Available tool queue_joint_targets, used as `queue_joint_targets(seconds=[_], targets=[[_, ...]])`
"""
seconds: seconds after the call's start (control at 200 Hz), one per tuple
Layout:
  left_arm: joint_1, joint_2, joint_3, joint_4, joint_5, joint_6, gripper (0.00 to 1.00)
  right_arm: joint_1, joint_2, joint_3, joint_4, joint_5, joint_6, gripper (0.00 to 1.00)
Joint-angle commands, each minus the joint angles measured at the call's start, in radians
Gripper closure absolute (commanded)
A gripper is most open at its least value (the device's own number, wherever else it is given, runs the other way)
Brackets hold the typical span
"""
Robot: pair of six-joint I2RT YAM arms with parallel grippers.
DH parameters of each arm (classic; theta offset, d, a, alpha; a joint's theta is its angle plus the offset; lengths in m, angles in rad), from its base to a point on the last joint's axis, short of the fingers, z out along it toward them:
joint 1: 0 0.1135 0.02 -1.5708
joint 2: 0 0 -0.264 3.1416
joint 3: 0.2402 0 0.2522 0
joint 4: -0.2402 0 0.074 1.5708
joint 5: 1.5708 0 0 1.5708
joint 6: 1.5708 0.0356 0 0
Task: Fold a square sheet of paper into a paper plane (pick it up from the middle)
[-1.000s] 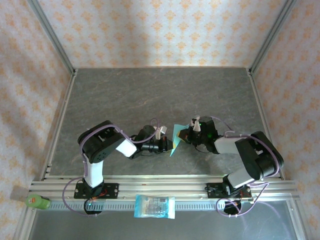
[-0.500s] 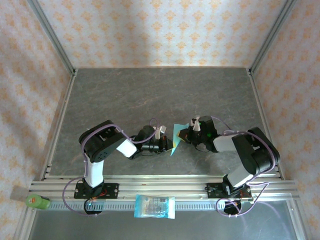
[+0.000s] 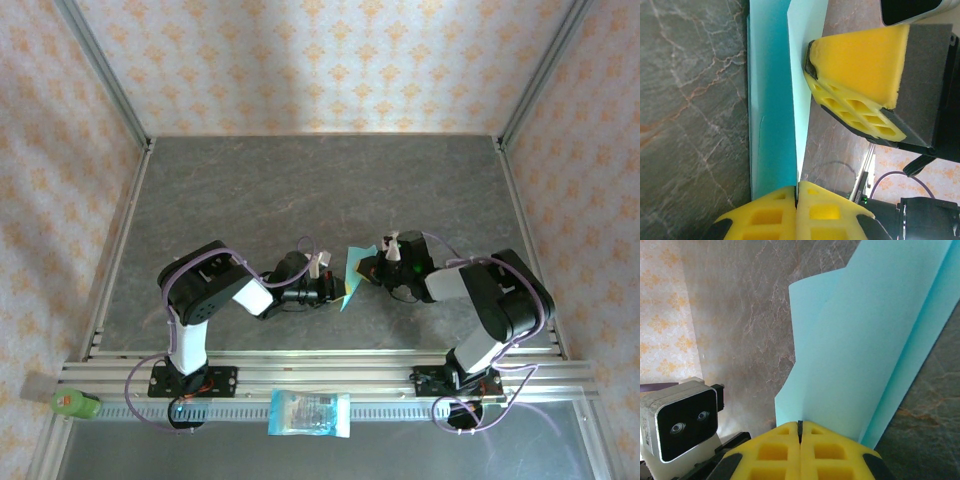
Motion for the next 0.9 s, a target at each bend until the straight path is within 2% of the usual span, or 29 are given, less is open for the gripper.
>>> queue_joint_targets(seconds=[0.0,0.31,0.45,0.53,0.701,0.896], targets=[[0.013,0.043,-0.018,-0.078,-0.036,0.021,1.0,-0.009,0.021,0.021,0.016,0.008,-0.021,0.99],[0.013,0.044,-0.013,-0.096,-0.039,0.027,1.0,-0.009,0.061,0.03,-0.038,0.041,-0.054,0.99],[0.013,0.033,-0.006,-0.136,-0.055,0.044,1.0,-0.009,0.087,0.048,-0.123,0.092,-0.091,0.99],[0.013,0.02,-0.004,-0.17,-0.064,0.064,0.97,-0.007,0.1,0.059,-0.176,0.122,-0.116,1.0],[0.011,-0.001,0.014,-0.273,-0.077,0.119,0.81,0.007,0.12,0.08,-0.258,0.171,-0.149,1.0],[0.002,-0.055,0.004,-0.307,-0.074,0.139,0.8,0.012,0.12,0.086,-0.283,0.195,-0.154,1.0]])
